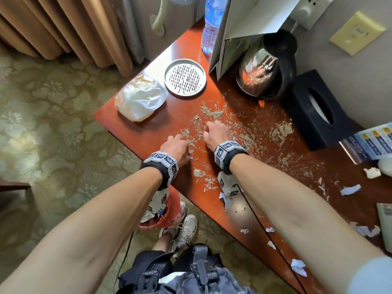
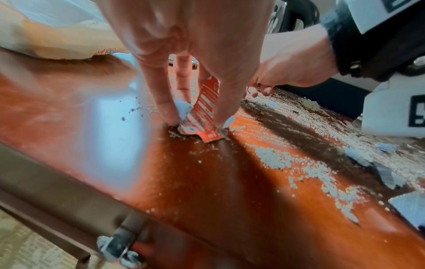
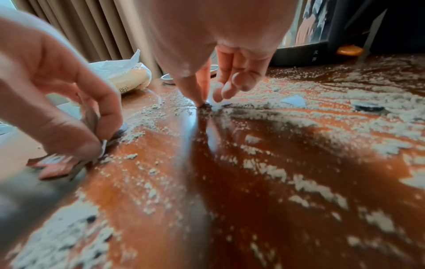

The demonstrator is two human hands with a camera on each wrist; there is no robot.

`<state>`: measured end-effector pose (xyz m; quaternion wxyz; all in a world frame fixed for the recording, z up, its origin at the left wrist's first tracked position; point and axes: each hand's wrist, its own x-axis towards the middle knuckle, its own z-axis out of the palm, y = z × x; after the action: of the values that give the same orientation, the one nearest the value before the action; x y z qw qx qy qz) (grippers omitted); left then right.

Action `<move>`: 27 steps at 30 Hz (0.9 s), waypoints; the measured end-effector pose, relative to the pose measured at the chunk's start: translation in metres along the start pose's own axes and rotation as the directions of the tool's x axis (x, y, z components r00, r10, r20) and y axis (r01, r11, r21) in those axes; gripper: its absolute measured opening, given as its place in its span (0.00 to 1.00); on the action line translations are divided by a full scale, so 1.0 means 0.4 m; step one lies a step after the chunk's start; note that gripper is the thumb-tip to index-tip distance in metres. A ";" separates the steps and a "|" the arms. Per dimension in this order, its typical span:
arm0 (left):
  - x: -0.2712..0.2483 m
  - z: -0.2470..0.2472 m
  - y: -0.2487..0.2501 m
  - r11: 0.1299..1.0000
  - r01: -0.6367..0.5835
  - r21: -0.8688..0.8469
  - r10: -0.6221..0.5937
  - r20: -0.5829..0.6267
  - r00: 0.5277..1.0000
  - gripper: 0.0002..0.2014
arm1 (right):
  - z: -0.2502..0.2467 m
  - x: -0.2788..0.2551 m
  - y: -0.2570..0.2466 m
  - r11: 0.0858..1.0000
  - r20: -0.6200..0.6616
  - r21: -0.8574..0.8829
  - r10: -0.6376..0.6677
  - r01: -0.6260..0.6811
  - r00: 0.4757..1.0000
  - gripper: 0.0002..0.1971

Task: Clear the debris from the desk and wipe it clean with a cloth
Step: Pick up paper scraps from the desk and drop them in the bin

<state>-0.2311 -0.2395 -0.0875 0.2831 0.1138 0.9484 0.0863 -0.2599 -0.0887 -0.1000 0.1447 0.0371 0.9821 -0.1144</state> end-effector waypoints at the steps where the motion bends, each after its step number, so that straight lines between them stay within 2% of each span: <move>1: 0.001 0.001 0.002 1.000 -0.004 0.011 0.004 0.004 1.000 0.18 | 0.001 -0.005 -0.001 1.000 -0.010 0.010 -0.014 0.014 1.000 0.08; 4: 0.004 0.001 0.006 1.000 -0.011 0.022 0.011 0.008 1.000 0.15 | -0.004 -0.027 -0.002 0.997 -0.049 0.057 -0.044 0.047 0.998 0.07; 7: 0.001 0.012 0.016 0.997 -0.057 0.047 0.056 0.030 0.998 0.11 | -0.019 -0.050 0.003 0.993 -0.014 0.120 -0.023 0.024 1.000 0.08; 14: -0.008 0.026 0.019 0.992 -0.127 0.014 0.127 0.037 0.991 0.13 | -0.039 -0.098 0.042 0.975 -0.007 0.220 0.017 -0.015 1.000 0.10; 19: -0.005 0.013 0.013 0.987 -0.161 -0.004 0.160 -0.036 0.986 0.12 | -0.045 -0.140 0.073 0.950 0.036 0.287 0.114 -0.119 0.993 0.16; 23: -0.007 -0.018 0.031 0.976 -0.216 0.002 0.215 -0.084 0.973 0.10 | -0.054 -0.172 0.098 0.908 0.064 0.341 0.238 -0.245 0.969 0.12; 27: -0.003 -0.038 0.061 0.971 -0.239 0.010 0.240 -0.055 0.969 0.10 | -0.075 -0.213 0.121 0.850 0.067 0.412 0.331 -0.328 0.941 0.10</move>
<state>-0.2343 -0.2178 -0.0689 0.2437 0.2254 0.9354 0.1217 -0.1817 -0.0379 -0.0575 0.1475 0.2354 0.9142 -0.2950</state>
